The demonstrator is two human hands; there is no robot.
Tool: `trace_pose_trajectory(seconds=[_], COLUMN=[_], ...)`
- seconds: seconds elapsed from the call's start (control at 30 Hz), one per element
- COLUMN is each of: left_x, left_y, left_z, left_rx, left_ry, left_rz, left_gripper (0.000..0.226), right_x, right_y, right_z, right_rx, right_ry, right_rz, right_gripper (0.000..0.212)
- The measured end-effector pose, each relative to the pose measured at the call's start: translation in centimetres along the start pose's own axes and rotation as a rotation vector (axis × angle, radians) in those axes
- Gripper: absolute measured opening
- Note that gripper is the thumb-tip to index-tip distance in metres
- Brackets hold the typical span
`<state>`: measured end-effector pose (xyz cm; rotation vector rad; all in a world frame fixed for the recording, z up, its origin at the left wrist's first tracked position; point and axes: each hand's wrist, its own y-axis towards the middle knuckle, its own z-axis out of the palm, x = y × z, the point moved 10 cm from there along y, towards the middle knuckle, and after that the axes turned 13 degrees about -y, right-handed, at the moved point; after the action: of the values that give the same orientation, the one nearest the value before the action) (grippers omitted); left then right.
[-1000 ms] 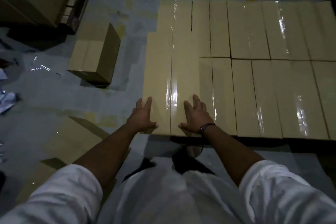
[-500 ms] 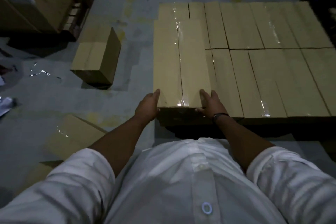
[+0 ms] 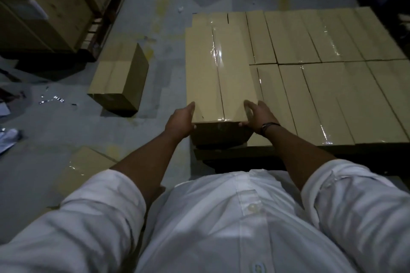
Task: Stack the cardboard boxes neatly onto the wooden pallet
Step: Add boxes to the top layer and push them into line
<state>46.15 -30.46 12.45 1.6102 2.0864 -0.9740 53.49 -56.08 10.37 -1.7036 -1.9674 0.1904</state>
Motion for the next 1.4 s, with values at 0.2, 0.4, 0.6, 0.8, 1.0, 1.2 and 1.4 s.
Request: trace_pose_trajectory(seconds=[0.2, 0.4, 0.6, 0.8, 1.0, 1.2, 1.4], left_x=[-0.4, 0.2, 0.3, 0.7, 1.3, -0.1, -1.3], left_y=[-0.1, -0.4, -1.0, -1.4, -1.3, -0.4, 4.0], left_z=[0.5, 0.9, 1.0, 1.2, 1.1, -2.4, -6.8], left_rx=[-0.015, -0.026, -0.033, -0.022, 0.032, 0.016, -0.11], left_ry=[0.01, 0.014, 0.022, 0.011, -0.038, -0.163, -0.311], left_rz=[0.001, -0.015, -0.011, -0.016, -0.056, -0.099, -0.133], left_gripper=[0.081, 0.085, 0.087, 0.089, 0.091, 0.085, 0.069], right_x=[-0.1, -0.2, -0.4, -0.4, 0.2, 2.6, 8.9], right_y=[-0.4, -0.9, -1.5, -2.1, -2.7, -2.7, 4.2], right_z=[-0.1, 0.7, 1.1, 1.3, 1.5, -3.9, -10.6], right_rx=[0.003, 0.002, -0.016, -0.016, 0.03, -0.062, -0.131], right_ry=[-0.017, -0.012, 0.01, 0.001, -0.014, -0.218, -0.32], right_rz=[-0.002, -0.014, -0.016, -0.014, 0.014, 0.034, -0.127], right_gripper=[0.088, 0.088, 0.087, 0.085, 0.088, 0.083, 0.072])
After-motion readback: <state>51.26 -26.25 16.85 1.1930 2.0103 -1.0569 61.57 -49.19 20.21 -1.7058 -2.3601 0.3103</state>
